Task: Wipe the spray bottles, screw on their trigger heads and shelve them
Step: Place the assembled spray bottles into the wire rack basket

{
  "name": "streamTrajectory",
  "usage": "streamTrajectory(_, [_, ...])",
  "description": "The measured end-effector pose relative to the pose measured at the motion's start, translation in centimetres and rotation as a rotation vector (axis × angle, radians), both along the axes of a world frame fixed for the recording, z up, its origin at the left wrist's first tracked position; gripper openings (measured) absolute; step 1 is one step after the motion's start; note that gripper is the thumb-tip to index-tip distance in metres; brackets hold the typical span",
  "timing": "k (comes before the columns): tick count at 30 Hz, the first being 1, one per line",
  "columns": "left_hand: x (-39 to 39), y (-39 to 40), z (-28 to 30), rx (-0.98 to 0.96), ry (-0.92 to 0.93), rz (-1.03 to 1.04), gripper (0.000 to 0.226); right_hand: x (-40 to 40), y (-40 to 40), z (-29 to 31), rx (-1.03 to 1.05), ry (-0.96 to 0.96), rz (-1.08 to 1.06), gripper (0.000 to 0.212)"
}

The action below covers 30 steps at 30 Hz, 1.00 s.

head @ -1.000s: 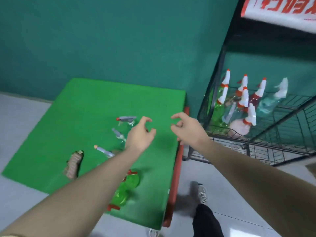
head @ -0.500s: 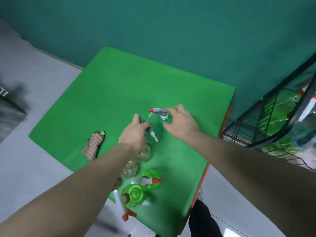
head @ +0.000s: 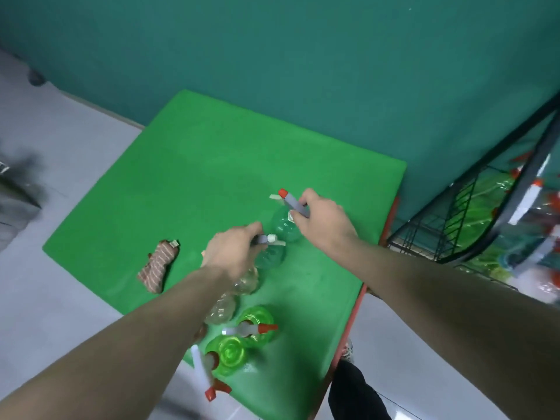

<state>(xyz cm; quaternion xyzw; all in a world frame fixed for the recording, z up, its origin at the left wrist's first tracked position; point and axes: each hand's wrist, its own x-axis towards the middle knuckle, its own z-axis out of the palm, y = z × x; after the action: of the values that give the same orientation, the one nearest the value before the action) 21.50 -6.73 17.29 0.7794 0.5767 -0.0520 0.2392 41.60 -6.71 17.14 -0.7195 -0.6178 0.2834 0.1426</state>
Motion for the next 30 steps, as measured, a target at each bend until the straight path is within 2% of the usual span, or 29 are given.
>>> streamTrajectory(2, [0.8, -0.7, 1.3, -0.026, -0.039, 0.006, 0.017, 1.4, -1.8, 2.3, 0.014, 0.038, -0.058, 0.015])
streamTrajectory(8, [5.8, -2.7, 8.6, 0.077, -0.123, -0.140, 0.027, 5.9, -8.9, 10.8, 0.088, 0.062, -0.277, 0.013])
streamTrajectory(17, [20.3, -9.1, 19.5, 0.165, -0.357, -0.432, 0.025, 16.0, -22.5, 20.8, 0.240, -0.018, -0.697, 0.018])
streamTrajectory(23, [31.3, -14.5, 22.2, 0.134, -0.471, -0.481, 0.025, 24.3, -30.6, 22.8, 0.282, -0.036, -0.902, 0.023])
streamTrajectory(30, [45.3, -18.6, 18.4, -0.071, -0.603, -0.420, 0.027, 36.2, -34.3, 18.6, 0.217, 0.014, -0.991, 0.025])
